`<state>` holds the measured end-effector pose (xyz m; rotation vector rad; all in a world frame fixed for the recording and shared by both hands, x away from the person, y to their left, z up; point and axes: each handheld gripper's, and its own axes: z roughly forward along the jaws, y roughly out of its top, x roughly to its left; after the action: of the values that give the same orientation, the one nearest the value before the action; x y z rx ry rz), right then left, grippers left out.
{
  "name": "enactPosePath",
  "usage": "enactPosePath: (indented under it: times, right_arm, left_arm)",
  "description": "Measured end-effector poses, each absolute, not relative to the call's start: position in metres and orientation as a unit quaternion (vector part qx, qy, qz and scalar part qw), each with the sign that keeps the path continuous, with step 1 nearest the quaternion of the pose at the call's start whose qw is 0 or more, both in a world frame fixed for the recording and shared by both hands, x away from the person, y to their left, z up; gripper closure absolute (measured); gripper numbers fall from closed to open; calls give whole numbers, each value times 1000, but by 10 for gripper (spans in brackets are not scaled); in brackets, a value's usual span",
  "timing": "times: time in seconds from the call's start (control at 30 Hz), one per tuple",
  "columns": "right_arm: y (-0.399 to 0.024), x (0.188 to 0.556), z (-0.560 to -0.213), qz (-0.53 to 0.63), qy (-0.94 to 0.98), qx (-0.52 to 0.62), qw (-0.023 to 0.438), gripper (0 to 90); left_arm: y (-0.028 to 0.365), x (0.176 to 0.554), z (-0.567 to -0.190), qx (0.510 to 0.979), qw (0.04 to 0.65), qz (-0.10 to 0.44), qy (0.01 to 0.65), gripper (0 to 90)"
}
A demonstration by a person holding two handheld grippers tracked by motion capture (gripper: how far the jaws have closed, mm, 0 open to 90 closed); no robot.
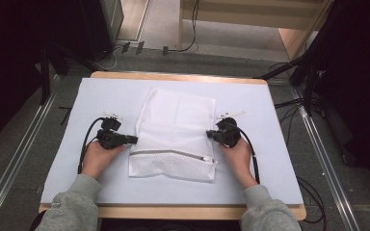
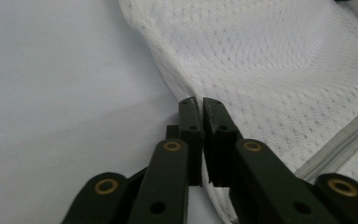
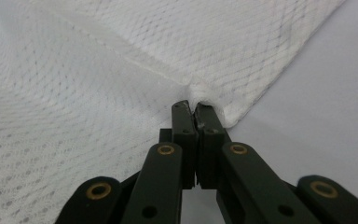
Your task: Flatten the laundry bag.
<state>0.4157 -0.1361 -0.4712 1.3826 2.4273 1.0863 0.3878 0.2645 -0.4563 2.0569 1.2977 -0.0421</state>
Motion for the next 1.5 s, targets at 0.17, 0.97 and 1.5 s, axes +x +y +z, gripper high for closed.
enactPosePath:
  times: [0.17, 0.97, 1.5]
  right_arm:
    - [-135, 432, -471, 360, 808, 459, 85, 900]
    - [-152, 442, -470, 358, 804, 470, 59, 893]
    - [-154, 413, -463, 375, 806, 453, 67, 668]
  left_arm:
    - [257, 396, -457, 794, 349, -1, 497, 898]
    - [265, 403, -458, 792, 358, -35, 494, 862]
    - [276, 387, -455, 798, 346, -54, 490, 899]
